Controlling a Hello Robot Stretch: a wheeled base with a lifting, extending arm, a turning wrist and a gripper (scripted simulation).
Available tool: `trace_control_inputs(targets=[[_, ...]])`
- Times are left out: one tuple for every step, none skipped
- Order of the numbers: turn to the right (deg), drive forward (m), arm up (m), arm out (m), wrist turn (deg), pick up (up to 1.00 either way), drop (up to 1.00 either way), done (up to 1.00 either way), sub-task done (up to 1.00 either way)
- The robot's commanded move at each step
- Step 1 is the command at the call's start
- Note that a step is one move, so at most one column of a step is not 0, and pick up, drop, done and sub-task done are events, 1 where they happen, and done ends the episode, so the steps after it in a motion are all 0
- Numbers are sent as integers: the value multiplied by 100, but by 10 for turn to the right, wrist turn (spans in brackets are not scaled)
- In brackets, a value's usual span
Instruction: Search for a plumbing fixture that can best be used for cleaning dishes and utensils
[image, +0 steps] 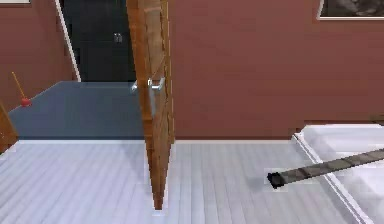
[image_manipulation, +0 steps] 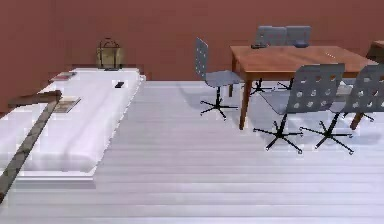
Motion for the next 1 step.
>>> trace_control_inputs(targets=[[-450,0,0,0,0,0,0,0,0]])
